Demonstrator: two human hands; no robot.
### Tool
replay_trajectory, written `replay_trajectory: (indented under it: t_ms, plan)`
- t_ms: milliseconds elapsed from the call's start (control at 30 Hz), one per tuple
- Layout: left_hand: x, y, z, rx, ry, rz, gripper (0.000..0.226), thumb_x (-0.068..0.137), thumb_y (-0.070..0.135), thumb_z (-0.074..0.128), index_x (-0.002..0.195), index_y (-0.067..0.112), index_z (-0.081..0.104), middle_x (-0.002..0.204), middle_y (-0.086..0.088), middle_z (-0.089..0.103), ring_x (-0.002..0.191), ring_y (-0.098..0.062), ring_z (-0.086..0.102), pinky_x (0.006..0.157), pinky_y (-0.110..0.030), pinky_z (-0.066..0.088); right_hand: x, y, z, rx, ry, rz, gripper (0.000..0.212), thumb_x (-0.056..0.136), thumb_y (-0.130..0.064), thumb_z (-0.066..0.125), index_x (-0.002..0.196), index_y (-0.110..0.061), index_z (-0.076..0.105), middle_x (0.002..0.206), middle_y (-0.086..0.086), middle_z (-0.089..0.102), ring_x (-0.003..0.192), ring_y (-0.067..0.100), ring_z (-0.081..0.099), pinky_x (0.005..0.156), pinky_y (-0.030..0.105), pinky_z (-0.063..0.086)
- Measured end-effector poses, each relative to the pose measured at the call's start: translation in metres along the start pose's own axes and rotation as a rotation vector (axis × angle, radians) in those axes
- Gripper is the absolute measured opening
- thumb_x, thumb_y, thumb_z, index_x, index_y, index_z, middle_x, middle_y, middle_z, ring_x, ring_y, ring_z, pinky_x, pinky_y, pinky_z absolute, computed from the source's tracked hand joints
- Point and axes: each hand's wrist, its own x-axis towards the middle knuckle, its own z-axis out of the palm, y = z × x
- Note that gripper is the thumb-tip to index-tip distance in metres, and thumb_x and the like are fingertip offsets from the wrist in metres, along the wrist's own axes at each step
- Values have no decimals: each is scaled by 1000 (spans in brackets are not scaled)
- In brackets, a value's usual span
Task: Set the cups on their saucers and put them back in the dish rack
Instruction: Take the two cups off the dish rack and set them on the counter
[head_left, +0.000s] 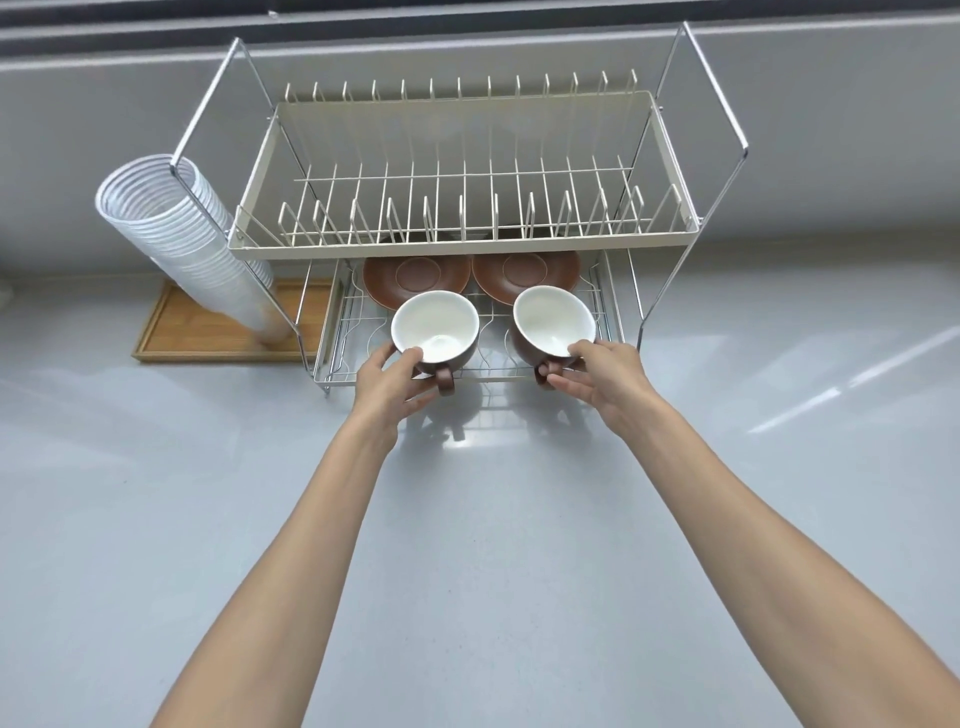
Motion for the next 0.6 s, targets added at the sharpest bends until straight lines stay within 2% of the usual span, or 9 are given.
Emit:
replay_trajectory:
  t_ms: [100, 233, 300, 433, 500, 600]
  plan:
    - [1, -1, 3, -10, 32, 5, 45, 95, 14, 56, 140, 14, 54, 90, -3, 66, 57, -8, 73, 55, -20, 58, 1, 1, 1, 18, 29, -13, 21, 92, 4, 49, 112, 8, 55, 73, 19, 67, 64, 27, 73, 55, 25, 61]
    - [0, 1, 7, -23, 84, 7, 45, 94, 12, 54, 138, 11, 56, 87, -3, 63, 50, -7, 71, 54, -18, 59, -3, 1, 3, 27, 63, -34, 19, 89, 5, 49, 106, 8, 58, 70, 20, 66, 57, 26, 72, 52, 23, 60]
    - [-3, 0, 7, -19, 109, 18, 44, 93, 11, 53, 137, 11, 58, 86, -2, 63, 49, -7, 69, 51, -17, 57, -7, 1, 3, 23, 73, -51, 17, 89, 5, 49, 101, 6, 60, 75, 20, 67, 56, 24, 72, 50, 23, 59]
    - [-17, 0, 5, -45, 125, 42, 45, 90, 10, 54, 134, 17, 61, 86, 0, 65, 62, -15, 71, 50, -17, 55, -19, 2, -3, 12, 68, -90, 12, 85, 3, 50, 89, 0, 61, 83, 20, 68, 61, 27, 73, 51, 23, 57]
    - [-26, -2, 3, -46, 125, 59, 45, 90, 10, 54, 134, 17, 61, 89, -1, 66, 68, -19, 73, 49, -17, 54, -27, 6, -8, 9, 59, -109, 13, 84, 3, 51, 90, 1, 61, 80, 20, 67, 59, 27, 73, 50, 23, 56]
    - [-39, -9, 0, -29, 118, 70, 47, 90, 11, 55, 136, 15, 59, 96, -4, 65, 72, -22, 73, 48, -17, 52, -38, 16, -19, -9, 55, -129, 18, 83, 3, 51, 96, 3, 63, 86, 21, 65, 64, 32, 73, 51, 24, 56]
